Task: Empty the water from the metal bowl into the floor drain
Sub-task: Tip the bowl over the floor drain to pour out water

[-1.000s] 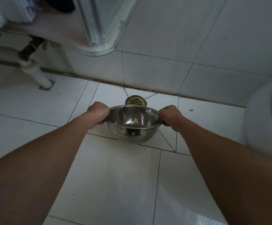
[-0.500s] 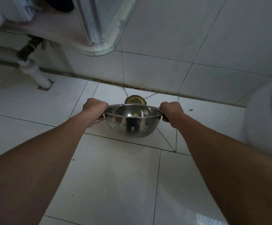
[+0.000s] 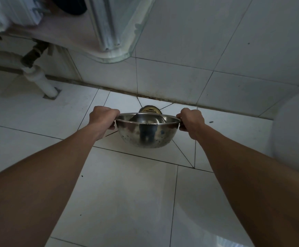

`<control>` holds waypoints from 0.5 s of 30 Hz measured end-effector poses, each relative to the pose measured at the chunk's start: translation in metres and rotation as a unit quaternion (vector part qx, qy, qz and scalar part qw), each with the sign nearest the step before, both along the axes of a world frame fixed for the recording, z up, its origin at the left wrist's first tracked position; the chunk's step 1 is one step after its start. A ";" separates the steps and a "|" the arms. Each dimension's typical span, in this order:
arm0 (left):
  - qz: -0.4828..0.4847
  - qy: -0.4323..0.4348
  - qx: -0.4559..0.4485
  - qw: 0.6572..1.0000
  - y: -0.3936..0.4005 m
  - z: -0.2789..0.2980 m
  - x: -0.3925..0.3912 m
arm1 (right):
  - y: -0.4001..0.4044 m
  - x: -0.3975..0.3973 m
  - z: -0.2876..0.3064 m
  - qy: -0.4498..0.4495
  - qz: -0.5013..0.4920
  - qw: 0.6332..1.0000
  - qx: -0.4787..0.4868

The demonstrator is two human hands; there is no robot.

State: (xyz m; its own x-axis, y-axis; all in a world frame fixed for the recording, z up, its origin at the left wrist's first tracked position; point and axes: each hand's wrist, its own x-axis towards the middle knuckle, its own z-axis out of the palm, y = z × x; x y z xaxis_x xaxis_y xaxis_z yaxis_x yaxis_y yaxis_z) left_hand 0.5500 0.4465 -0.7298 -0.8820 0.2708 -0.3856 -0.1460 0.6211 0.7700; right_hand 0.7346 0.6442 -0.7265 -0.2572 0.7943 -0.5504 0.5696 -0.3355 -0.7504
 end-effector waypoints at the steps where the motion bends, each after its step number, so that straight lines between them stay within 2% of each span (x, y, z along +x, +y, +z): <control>1: 0.003 -0.002 0.004 1.000 0.000 0.001 0.000 | 0.000 0.000 0.001 0.007 -0.006 1.000 -0.003; 6: 0.039 -0.034 0.040 0.998 -0.001 0.006 -0.004 | 0.005 0.000 0.000 0.023 -0.012 1.000 -0.007; 12: 0.003 -0.014 0.069 0.998 -0.002 0.006 -0.004 | 0.009 0.005 -0.007 0.028 0.047 0.998 -0.022; 15: -0.024 -0.010 0.088 0.996 -0.002 0.004 -0.003 | 0.008 0.005 -0.006 0.057 0.020 0.997 -0.043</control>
State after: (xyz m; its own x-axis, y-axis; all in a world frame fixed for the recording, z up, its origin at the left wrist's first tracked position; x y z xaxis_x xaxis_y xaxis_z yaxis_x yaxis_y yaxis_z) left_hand 0.5471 0.4440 -0.7254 -0.8591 0.3774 -0.3457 -0.1355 0.4836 0.8647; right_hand 0.7393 0.6526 -0.7326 -0.3533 0.7335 -0.5807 0.4959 -0.3795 -0.7811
